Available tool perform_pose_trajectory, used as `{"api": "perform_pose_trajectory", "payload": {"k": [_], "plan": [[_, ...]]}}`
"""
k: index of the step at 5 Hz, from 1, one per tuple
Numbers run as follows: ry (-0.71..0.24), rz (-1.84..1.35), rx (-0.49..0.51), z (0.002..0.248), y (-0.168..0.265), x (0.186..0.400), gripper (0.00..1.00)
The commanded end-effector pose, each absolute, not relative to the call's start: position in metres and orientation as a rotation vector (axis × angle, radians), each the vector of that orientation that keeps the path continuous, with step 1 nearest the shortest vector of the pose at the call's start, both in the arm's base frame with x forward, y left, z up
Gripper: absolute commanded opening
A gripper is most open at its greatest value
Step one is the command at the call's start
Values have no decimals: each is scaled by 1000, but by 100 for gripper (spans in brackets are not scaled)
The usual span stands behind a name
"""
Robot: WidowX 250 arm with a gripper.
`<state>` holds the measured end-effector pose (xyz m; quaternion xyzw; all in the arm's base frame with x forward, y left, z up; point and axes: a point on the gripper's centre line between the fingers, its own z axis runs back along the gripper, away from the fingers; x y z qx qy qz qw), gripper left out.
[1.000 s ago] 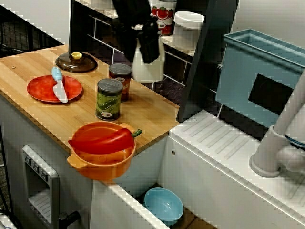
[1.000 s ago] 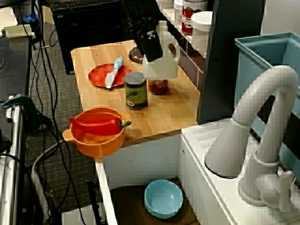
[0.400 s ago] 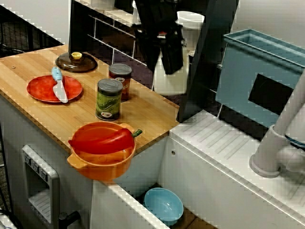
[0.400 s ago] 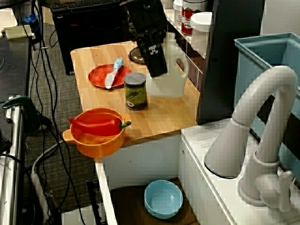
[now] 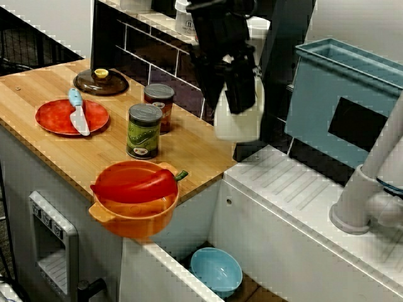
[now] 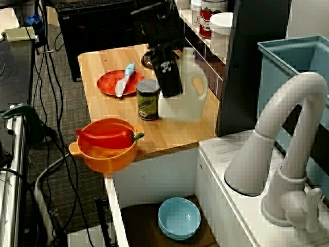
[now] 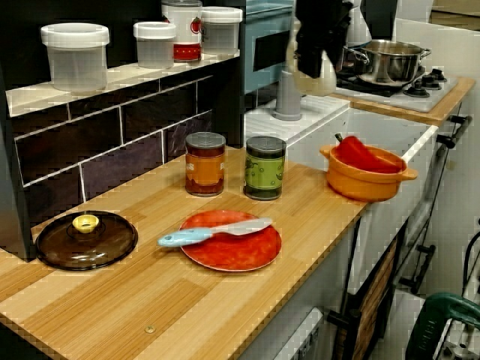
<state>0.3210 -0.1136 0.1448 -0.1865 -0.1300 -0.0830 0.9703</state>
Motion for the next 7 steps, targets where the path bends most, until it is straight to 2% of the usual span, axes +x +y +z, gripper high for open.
{"api": "perform_pose_trajectory", "payload": {"k": [1,3,4,7], "plan": [[-272,-205,-369,152,-118,325,0],[-287,-187,-347,143,-124,327,0],[-291,-194,-326,135,-126,329,100],[-272,-174,-349,139,-114,330,100]]}}
